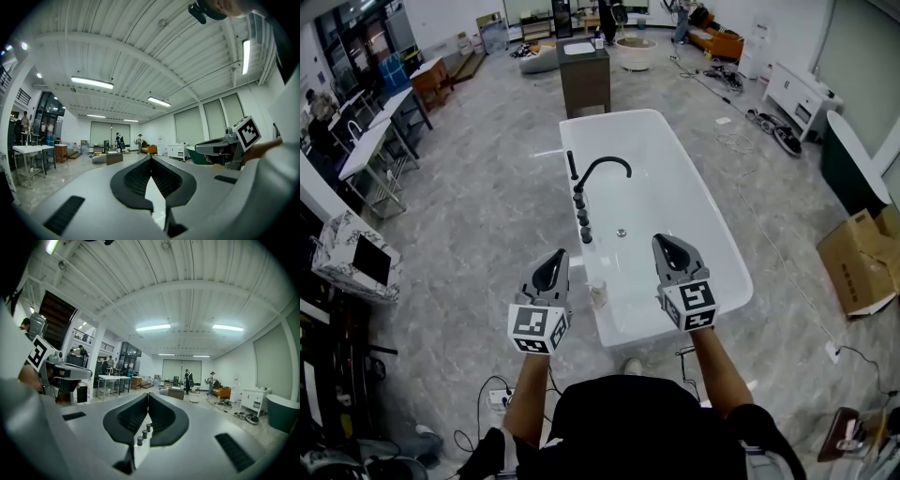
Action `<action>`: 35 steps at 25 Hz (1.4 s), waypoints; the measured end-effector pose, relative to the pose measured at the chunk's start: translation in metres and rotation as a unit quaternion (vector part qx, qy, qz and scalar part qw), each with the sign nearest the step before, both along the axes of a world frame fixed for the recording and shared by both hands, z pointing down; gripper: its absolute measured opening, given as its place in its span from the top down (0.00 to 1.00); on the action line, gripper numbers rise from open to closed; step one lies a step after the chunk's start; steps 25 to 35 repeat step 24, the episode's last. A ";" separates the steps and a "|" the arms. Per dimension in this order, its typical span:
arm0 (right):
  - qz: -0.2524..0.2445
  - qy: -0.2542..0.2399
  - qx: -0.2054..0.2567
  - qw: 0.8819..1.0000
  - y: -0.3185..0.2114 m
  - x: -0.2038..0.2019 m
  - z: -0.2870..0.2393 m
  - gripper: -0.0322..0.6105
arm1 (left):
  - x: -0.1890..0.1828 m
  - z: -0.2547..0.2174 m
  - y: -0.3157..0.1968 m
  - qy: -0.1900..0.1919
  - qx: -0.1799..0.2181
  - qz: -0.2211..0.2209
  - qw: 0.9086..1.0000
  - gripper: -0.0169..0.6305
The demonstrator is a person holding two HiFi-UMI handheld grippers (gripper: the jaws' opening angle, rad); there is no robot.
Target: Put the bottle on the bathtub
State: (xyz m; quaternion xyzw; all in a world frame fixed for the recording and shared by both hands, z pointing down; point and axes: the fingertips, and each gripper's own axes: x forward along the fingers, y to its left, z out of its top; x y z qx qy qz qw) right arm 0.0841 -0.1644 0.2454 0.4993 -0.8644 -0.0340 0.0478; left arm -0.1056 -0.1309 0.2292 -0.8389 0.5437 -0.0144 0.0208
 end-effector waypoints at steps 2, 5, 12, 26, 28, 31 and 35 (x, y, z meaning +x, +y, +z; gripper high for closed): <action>0.001 -0.001 0.001 1.000 -0.001 -0.001 0.000 0.91 | -0.001 0.003 -0.002 0.000 -0.001 0.000 1.000 0.95; 0.005 0.004 0.004 1.000 -0.002 0.001 0.002 0.91 | -0.001 0.006 -0.002 0.000 -0.004 -0.001 1.000 0.95; 0.006 0.003 0.003 1.000 -0.001 0.001 0.002 0.91 | 0.002 0.009 -0.002 0.000 -0.007 0.001 1.000 0.95; 0.012 0.009 -0.014 1.000 -0.004 0.001 0.012 0.91 | -0.001 0.008 -0.005 -0.001 -0.009 0.005 1.000 0.95; 0.012 0.009 -0.014 1.000 -0.004 0.001 0.012 0.91 | -0.001 0.008 -0.005 -0.001 -0.009 0.005 1.000 0.95; 0.012 0.009 -0.014 1.000 -0.004 0.001 0.012 0.91 | -0.001 0.008 -0.005 -0.001 -0.009 0.005 1.000 0.95; 0.012 0.009 -0.014 1.000 -0.004 0.001 0.012 0.91 | -0.001 0.008 -0.005 -0.001 -0.009 0.005 1.000 0.95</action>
